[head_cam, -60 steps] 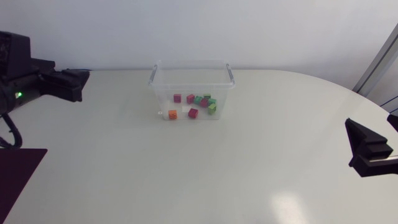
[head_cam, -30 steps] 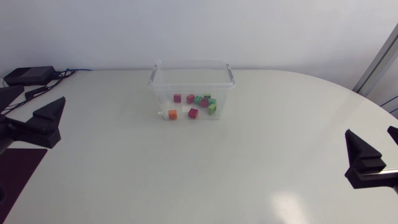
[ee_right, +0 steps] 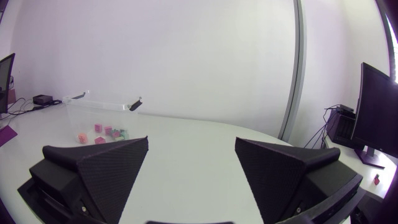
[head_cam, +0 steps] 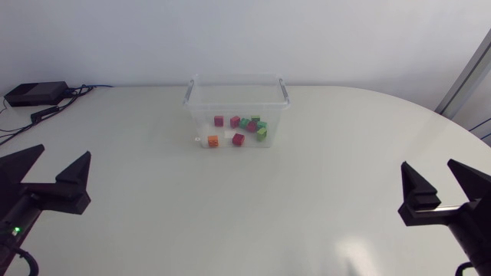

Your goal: Place the duplo bricks in the container

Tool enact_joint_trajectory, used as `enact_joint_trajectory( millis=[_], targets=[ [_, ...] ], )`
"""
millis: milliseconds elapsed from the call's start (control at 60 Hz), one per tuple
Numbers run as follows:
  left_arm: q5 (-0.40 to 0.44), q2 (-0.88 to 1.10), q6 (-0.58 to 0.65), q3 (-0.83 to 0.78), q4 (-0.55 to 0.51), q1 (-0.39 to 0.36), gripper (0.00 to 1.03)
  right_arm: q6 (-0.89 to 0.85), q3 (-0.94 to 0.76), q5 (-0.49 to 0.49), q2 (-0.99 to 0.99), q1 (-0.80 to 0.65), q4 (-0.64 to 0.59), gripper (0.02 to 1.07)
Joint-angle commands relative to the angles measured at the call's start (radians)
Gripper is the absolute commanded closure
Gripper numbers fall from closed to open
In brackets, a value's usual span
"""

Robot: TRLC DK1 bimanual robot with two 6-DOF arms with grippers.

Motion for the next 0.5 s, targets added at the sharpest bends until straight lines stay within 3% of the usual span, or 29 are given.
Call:
enact_joint_trajectory(
  millis=[0, 333, 483],
  targets=[
    [0.011, -0.042, -0.058, -0.061, 0.027, 0.01, 0.04, 0.03, -0.051, -0.025, -0.003, -0.024, 0.042, 0.06],
    [0.026, -0.197, -0.181, -0.236, 0.085, 0.024, 0.04, 0.075, -0.184, -0.132, -0.002, -0.108, 0.205, 0.06],
    [0.026, -0.197, -0.181, -0.237, 0.086, 0.024, 0.04, 0.075, -0.184, -0.132, -0.002, -0.109, 0.205, 0.06]
  ],
)
